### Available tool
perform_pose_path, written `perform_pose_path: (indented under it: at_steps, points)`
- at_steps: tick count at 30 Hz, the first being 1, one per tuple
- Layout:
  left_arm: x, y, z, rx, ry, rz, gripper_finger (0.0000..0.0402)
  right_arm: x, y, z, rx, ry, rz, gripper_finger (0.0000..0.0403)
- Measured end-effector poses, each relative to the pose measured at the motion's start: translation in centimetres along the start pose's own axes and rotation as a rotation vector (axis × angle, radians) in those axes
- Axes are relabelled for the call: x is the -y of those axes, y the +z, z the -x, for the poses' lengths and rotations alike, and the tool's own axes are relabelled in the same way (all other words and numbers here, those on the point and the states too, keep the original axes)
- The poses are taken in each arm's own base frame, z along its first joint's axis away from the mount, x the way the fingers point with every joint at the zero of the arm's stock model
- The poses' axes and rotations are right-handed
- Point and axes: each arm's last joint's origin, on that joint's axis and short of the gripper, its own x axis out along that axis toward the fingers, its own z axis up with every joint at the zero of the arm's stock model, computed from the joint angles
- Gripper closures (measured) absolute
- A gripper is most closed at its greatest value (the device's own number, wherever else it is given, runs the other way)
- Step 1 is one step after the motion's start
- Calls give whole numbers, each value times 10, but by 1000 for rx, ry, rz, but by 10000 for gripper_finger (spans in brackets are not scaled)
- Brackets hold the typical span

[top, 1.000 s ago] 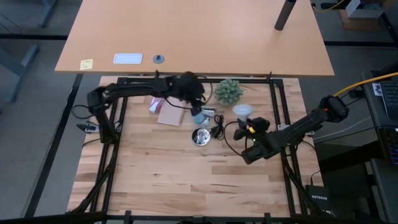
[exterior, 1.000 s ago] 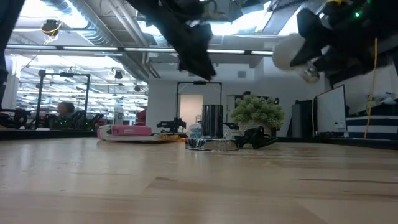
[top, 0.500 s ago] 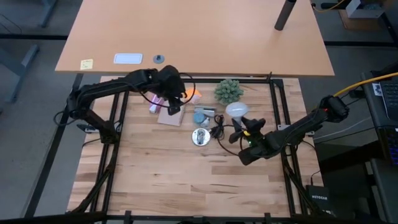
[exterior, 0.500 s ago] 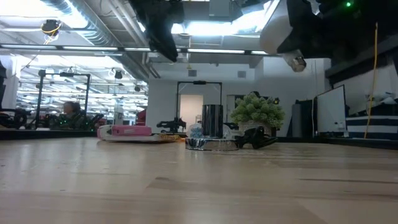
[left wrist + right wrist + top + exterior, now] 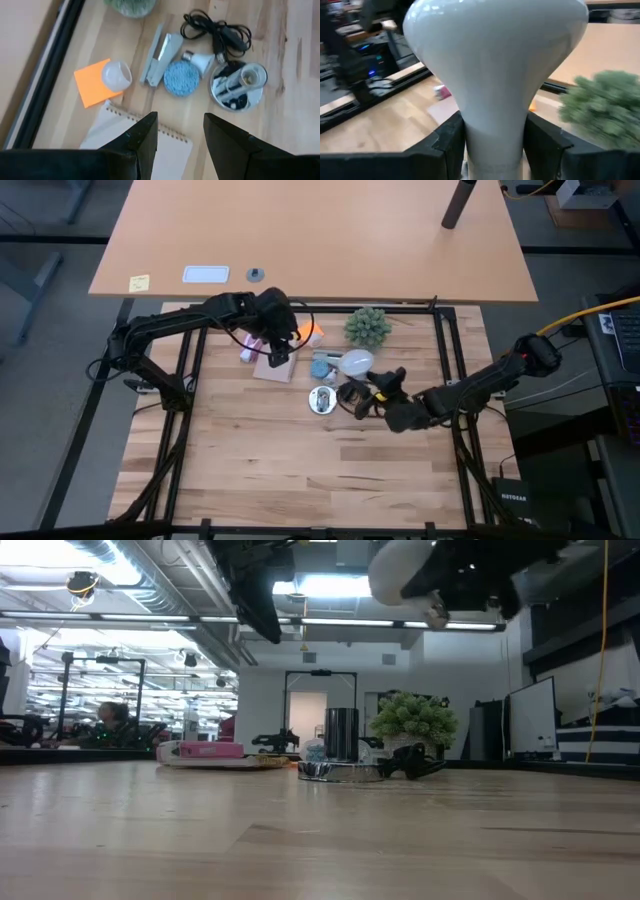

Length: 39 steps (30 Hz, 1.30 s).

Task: Screw lightbulb
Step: Insert the lightbulb into the silver lamp socket

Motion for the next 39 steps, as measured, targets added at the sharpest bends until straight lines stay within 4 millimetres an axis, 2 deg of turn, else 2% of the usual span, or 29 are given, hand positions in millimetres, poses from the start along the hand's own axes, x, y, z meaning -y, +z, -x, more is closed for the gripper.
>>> perform_pose_path:
  at_steps: [5, 10, 15, 22, 25, 28, 32, 35, 39]
  points:
    - [1, -4, 1, -34, -5, -10, 251, 0, 15, -17, 14, 90, 43, 235]
    - [1, -7, 2, -64, -10, -15, 251, 2, 38, -33, 111, 222, 73, 235]
    - [2, -8, 22, -4, 0, 28, 251, 10, 63, -42, 238, 352, 121, 235]
    - [6, -16, 68, 134, 14, 73, 251, 44, 103, -37, 324, 425, 187, 235]
    - [7, -19, 80, 171, 16, 88, 251, 65, 117, -36, 337, 470, 207, 235]
    - [9, -20, 85, 199, 12, 118, 251, 84, 121, -45, 282, 530, 226, 235]
    - [17, -24, 68, 312, -10, 139, 251, 100, 106, -64, 135, 641, 230, 235]
    - [24, -32, 46, 433, -38, 157, 251, 106, 86, -78, 40, 709, 226, 235]
    - [31, -51, 8, 588, -77, 201, 251, 104, 65, -91, 36, 812, 217, 235]
